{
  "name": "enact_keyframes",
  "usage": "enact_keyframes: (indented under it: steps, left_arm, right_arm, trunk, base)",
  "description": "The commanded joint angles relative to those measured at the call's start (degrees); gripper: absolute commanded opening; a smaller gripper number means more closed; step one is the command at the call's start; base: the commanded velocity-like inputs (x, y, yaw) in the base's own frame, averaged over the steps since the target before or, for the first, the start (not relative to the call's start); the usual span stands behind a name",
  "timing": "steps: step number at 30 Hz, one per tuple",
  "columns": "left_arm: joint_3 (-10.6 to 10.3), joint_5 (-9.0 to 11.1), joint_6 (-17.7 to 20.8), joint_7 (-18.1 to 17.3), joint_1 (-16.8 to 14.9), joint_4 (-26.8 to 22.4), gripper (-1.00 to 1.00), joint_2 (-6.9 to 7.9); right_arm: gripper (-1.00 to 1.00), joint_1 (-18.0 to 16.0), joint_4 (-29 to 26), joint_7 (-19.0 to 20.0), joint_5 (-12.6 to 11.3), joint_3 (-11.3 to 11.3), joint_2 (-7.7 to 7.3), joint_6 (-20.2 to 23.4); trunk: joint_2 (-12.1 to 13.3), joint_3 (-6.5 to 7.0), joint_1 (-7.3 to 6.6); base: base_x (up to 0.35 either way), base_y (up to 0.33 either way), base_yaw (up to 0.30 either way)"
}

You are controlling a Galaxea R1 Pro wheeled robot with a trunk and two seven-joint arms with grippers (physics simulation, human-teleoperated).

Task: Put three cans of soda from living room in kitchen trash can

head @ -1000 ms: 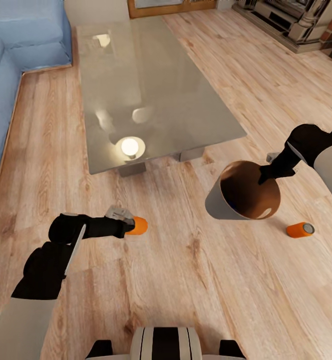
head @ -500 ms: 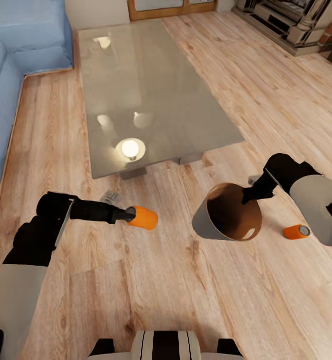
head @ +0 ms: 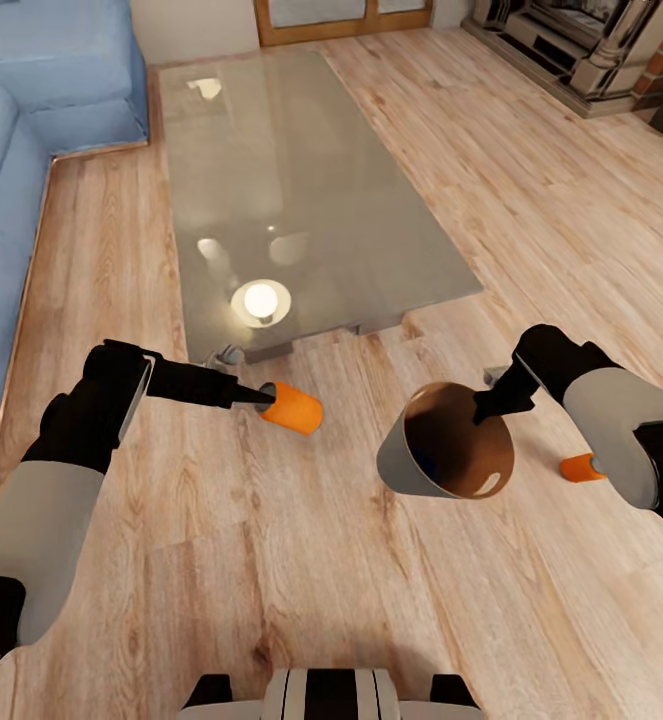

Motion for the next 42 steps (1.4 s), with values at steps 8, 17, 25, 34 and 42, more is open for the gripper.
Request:
enact_keyframes:
  steps: [8, 17, 25, 34, 42]
  left_arm:
    - [0.0, -0.1, 0.0, -4.6, -1.3, 0.8, -1.00, -0.09]
    - [-4.7, -0.1, 0.0, -9.2, -5.8, 3.4, -1.00, -0.48]
    - [-6.7, -0.1, 0.0, -9.2, -12.5, 8.4, -1.00, -2.03]
    - [-7.1, 0.1, 0.0, -9.2, -16.1, 9.0, -1.00, -4.70]
    - [-12.9, 0.3, 0.0, -9.2, -17.6, 8.7, -1.00, -6.44]
  right_arm:
    - [-1.00, 2.4, -1.5, 0.1, -0.6, -0.2, -0.42, -0.2]
    - [-1.00, 4.4, -2.2, -0.1, -0.6, -0.2, 0.21, -2.0]
    - [-1.00, 4.7, -2.3, -2.1, -0.7, -0.3, 4.56, -1.9]
    - [-1.00, 4.8, -2.3, -5.9, -0.7, -1.8, 11.87, -1.4]
    - [-1.00, 4.7, -2.3, -9.8, -0.7, -3.9, 13.07, -1.4]
  trunk:
    - [3.2, 1.44, -1.76]
    - [6.8, 3.06, -3.74]
    - [9.2, 4.14, -5.06]
    - [9.2, 4.14, -5.06]
    - [9.2, 4.14, -5.06]
  base:
    - [0.000, 0.000, 0.000]
    - [0.000, 0.000, 0.000]
    - [0.000, 0.000, 0.000]
    - [0.000, 0.000, 0.000]
    - [0.000, 0.000, 0.000]
